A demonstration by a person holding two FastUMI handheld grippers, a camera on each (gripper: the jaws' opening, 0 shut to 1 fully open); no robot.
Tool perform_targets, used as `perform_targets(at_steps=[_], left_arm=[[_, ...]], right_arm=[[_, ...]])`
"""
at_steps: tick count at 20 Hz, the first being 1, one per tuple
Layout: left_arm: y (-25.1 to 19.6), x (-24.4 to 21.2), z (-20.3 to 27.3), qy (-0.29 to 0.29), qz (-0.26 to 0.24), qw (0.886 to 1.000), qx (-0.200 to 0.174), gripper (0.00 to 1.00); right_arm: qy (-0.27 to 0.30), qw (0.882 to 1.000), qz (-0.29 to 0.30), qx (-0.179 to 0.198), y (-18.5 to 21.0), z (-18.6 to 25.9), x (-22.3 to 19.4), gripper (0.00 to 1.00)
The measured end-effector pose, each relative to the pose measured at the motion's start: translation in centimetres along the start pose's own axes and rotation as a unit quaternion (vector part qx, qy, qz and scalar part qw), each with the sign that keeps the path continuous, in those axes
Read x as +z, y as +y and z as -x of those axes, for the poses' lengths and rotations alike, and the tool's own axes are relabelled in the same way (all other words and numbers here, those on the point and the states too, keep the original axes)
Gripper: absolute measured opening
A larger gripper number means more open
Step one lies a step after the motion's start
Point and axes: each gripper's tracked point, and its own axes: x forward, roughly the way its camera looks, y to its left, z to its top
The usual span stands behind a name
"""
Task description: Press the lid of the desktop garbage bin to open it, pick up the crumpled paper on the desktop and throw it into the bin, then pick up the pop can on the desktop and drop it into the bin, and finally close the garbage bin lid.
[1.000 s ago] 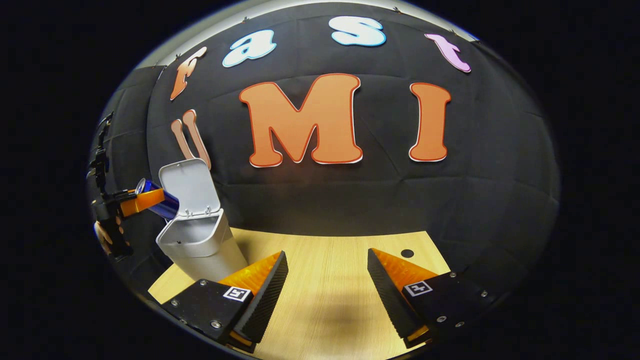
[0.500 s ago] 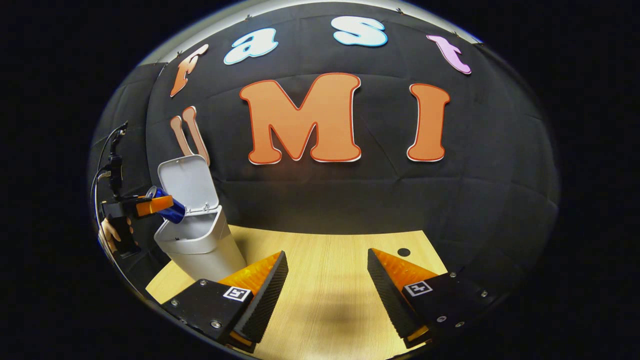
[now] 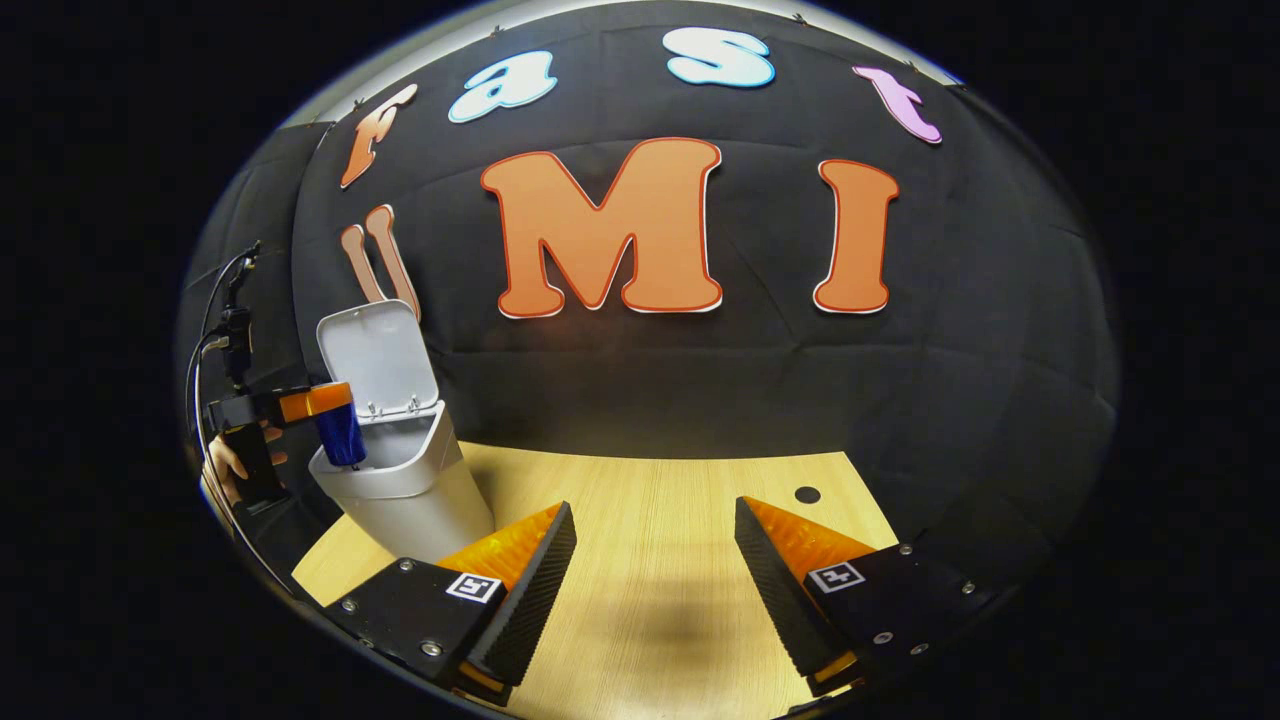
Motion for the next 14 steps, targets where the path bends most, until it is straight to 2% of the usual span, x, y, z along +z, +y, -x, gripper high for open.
perform_targets(at_steps=[8,14], left_arm=[[0.8,0.1,0.4,0.001,0.006,1.000,0.005,0.85],[1.3,1.1,1.5,-0.012,-0.014,1.000,0.022,0.86]], right_arm=[[0.003,1.000,-0.005,0.002,0.1,0.0,-0.3,0.95],[0.006,1.000,-0.009,0.012,0.7,0.0,-0.6,0.95]])
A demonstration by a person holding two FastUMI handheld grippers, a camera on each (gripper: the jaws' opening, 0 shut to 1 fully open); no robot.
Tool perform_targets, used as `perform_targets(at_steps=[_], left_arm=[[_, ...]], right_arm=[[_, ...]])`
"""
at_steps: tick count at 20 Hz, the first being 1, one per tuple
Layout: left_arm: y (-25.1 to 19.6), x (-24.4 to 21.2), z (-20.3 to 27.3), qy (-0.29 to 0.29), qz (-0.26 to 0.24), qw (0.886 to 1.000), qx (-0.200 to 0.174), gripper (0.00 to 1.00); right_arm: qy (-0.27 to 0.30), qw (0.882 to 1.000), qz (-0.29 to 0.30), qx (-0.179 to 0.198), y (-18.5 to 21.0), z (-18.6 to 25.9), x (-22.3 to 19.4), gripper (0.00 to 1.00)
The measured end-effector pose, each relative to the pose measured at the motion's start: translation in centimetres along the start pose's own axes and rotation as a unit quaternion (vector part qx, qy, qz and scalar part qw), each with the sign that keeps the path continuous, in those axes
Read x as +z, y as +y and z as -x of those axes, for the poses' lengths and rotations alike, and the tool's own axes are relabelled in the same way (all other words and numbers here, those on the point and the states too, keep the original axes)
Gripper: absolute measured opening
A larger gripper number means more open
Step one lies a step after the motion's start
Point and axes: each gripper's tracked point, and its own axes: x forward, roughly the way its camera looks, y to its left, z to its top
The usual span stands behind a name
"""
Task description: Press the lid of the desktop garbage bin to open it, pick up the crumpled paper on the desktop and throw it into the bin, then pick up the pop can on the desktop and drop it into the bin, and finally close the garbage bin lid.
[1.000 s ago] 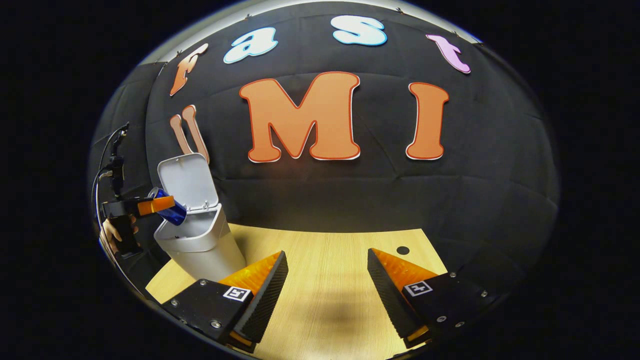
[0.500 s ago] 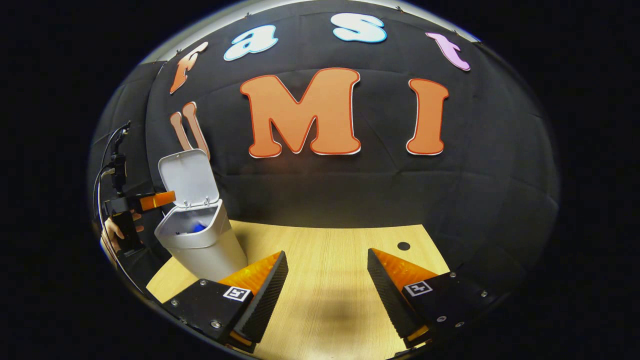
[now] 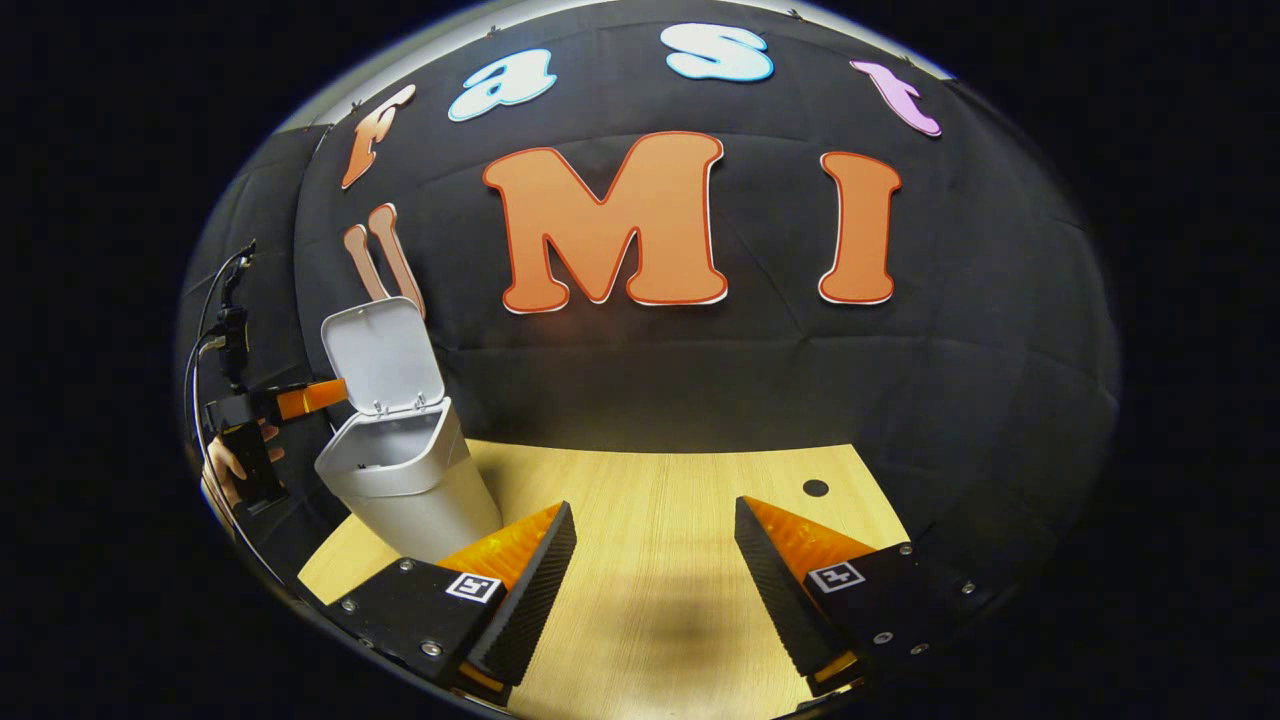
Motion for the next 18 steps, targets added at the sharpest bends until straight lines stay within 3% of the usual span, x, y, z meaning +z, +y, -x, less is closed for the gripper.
perform_targets(at_steps=[4,7,11,14,18], left_arm=[[0.6,1.0,0.9,-0.013,-0.012,1.000,0.015,0.86],[1.2,0.9,1.3,-0.005,-0.013,0.999,0.030,0.93],[2.1,1.2,1.3,-0.007,0.023,0.999,0.036,0.93],[2.0,2.5,1.4,-0.032,0.050,0.998,0.024,0.93],[-0.6,7.2,2.0,-0.093,0.081,0.990,-0.071,0.93]], right_arm=[[0.002,1.000,-0.004,0.005,0.1,0.1,-0.2,0.95],[0.002,1.000,-0.004,0.010,0.5,0.2,-0.1,0.95],[0.000,1.000,-0.002,0.014,0.7,0.6,-0.1,0.96],[0.000,1.000,-0.004,0.017,0.7,0.8,-0.1,0.95],[0.002,1.000,-0.011,0.025,1.0,0.9,-0.1,0.96]])
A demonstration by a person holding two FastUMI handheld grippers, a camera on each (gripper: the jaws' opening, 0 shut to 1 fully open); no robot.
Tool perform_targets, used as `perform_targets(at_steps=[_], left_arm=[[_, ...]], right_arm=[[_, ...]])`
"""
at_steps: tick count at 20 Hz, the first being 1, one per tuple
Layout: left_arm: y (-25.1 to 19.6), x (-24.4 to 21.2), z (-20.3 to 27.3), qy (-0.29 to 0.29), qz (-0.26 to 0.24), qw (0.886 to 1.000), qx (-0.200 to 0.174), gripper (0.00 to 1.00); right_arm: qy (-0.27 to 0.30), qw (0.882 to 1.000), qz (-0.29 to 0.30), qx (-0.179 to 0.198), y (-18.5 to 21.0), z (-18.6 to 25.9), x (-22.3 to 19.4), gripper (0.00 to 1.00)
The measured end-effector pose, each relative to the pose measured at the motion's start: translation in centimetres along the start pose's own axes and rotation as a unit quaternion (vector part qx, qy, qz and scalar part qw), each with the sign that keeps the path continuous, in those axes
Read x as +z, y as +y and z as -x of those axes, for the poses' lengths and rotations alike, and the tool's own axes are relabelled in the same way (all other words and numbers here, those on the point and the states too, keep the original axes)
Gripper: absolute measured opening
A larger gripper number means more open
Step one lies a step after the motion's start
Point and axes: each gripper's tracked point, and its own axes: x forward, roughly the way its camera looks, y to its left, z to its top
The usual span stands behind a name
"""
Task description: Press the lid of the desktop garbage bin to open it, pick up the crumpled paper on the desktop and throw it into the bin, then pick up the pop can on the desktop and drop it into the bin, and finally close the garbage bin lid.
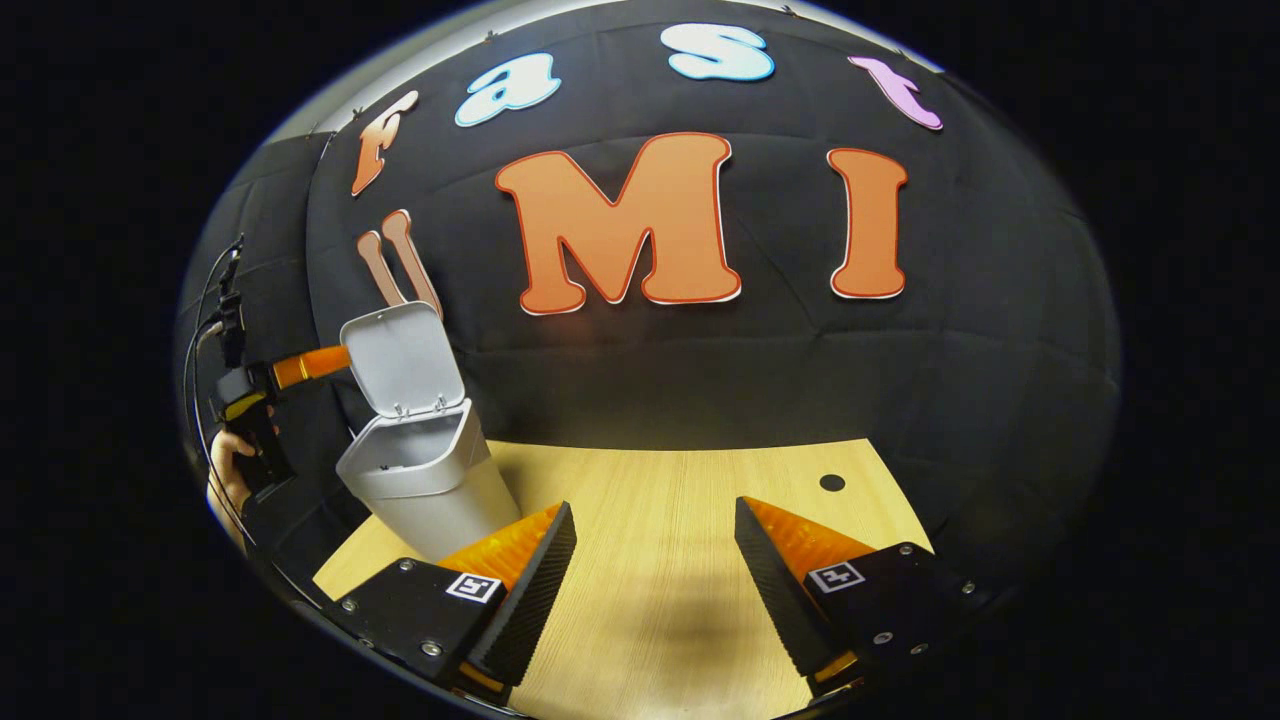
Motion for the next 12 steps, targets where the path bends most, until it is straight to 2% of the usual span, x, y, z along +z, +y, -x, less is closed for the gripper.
perform_targets(at_steps=[1,2,4,5,7,8,10,11,12], left_arm=[[0.4,0.8,-0.5,-0.018,-0.016,1.000,0.007,0.94],[1.4,2.1,-0.6,-0.033,-0.055,0.997,0.031,0.93],[2.7,4.4,-0.8,-0.052,-0.138,0.986,0.078,0.94],[2.5,5.5,-1.1,-0.053,-0.154,0.983,0.079,0.94],[1.4,6.1,-2.5,-0.038,-0.147,0.987,0.055,0.93],[1.4,6.7,-3.5,-0.030,-0.147,0.987,0.055,0.94],[2.1,8.1,-5.8,-0.021,-0.170,0.983,0.068,0.98],[2.7,8.5,-6.6,-0.010,-0.178,0.981,0.082,0.94],[3.0,8.8,-7.5,0.000,-0.169,0.982,0.085,0.94]], right_arm=[[-0.001,1.000,-0.001,0.003,0.1,0.0,0.1,0.95],[-0.001,1.000,-0.002,0.004,0.1,0.0,0.1,0.95],[-0.002,1.000,-0.004,0.005,0.1,0.0,0.1,0.95],[-0.001,1.000,-0.006,0.007,0.2,-0.1,0.1,0.95],[0.000,1.000,-0.012,0.013,0.3,-0.1,0.1,0.95],[-0.001,1.000,-0.015,0.016,0.5,-0.1,0.3,0.95],[-0.002,1.000,-0.017,0.019,0.5,-0.2,0.4,0.95],[-0.002,1.000,-0.019,0.019,0.4,-0.2,0.5,0.95],[-0.002,1.000,-0.020,0.019,0.2,-0.2,0.5,0.95]])
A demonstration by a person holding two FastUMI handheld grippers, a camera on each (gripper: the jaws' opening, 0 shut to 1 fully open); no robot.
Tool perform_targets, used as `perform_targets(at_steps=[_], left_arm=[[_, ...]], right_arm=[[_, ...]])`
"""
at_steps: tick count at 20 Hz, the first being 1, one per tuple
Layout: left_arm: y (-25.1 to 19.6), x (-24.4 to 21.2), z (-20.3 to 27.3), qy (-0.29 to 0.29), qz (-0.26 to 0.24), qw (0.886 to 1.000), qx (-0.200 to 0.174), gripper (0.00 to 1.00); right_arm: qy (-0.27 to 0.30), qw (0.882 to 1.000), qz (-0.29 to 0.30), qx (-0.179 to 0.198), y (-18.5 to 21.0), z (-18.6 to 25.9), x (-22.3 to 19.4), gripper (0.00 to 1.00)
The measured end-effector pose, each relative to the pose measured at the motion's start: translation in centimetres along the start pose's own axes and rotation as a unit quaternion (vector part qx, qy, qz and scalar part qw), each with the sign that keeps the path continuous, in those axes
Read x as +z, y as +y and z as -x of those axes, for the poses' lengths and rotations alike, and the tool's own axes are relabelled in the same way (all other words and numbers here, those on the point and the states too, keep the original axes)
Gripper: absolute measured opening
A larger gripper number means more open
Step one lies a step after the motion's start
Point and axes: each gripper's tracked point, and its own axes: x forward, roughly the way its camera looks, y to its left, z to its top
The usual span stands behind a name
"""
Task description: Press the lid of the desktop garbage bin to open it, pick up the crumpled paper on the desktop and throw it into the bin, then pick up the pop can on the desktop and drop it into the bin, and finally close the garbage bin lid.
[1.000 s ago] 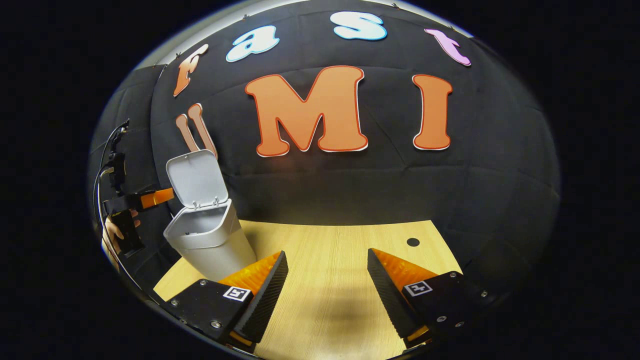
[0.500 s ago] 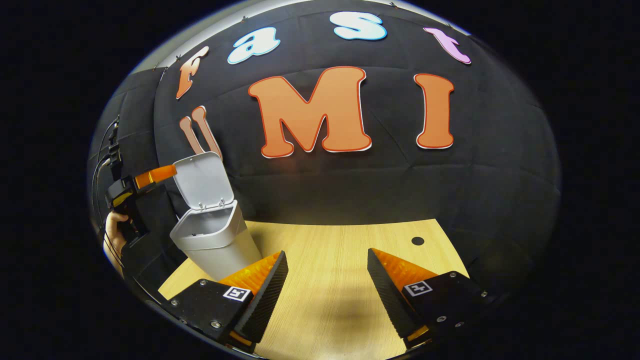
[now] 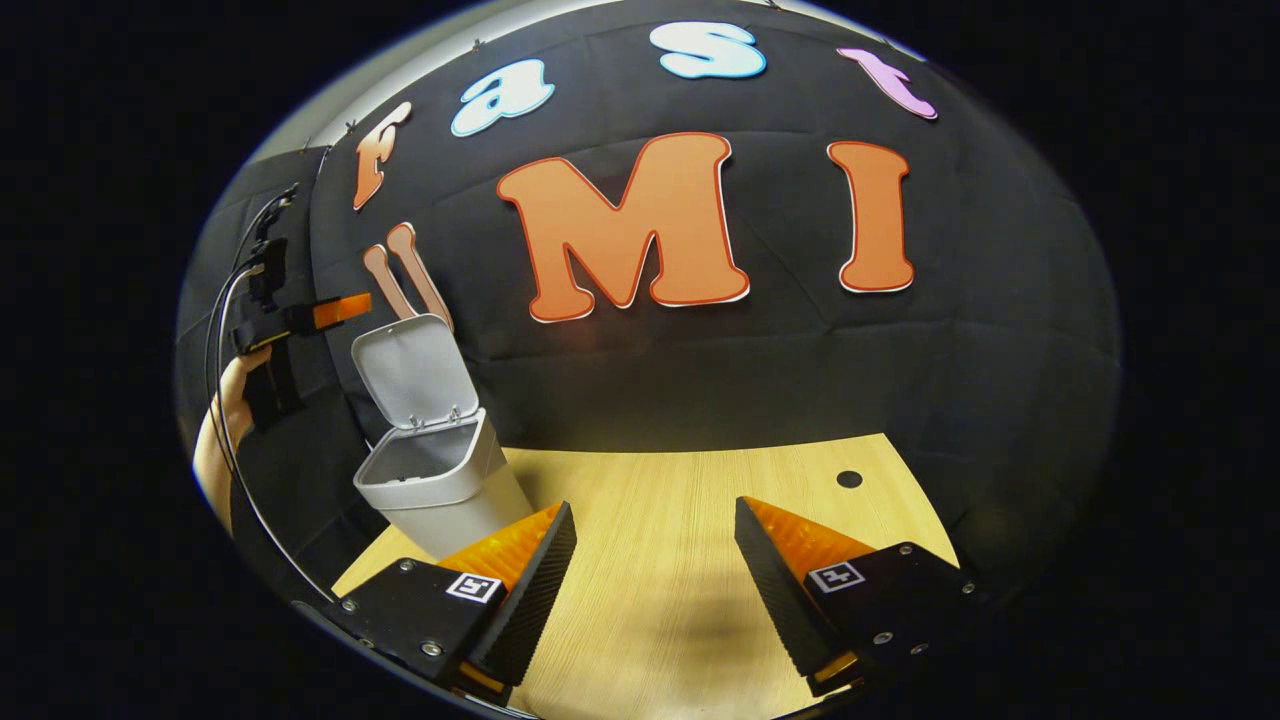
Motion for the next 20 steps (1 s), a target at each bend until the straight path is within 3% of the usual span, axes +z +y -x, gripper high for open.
perform_targets(at_steps=[2,6,9,10,11,20], left_arm=[[-0.6,0.6,-1.9,0.016,0.035,0.999,-0.020,0.94],[2.2,0.6,-5.4,0.053,0.032,0.998,0.013,0.94],[2.3,-1.0,-7.2,0.091,0.050,0.995,0.011,0.94],[2.3,-1.7,-7.6,0.100,0.047,0.994,0.012,0.99],[2.5,-2.5,-7.8,0.112,0.042,0.993,0.017,0.95],[0.3,-6.4,-5.2,0.136,0.091,0.986,-0.027,0.95]], right_arm=[[-0.001,1.000,-0.005,-0.004,-0.6,-0.1,0.2,0.95],[-0.005,1.000,-0.012,-0.015,-1.9,0.0,0.4,0.95],[-0.004,1.000,-0.021,-0.023,-2.9,0.0,0.2,0.95],[-0.004,0.999,-0.023,-0.024,-3.1,0.0,0.2,0.95],[-0.004,0.999,-0.026,-0.026,-3.4,0.0,0.2,0.95],[0.008,0.999,-0.036,-0.017,-3.5,-0.1,-0.7,0.95]])
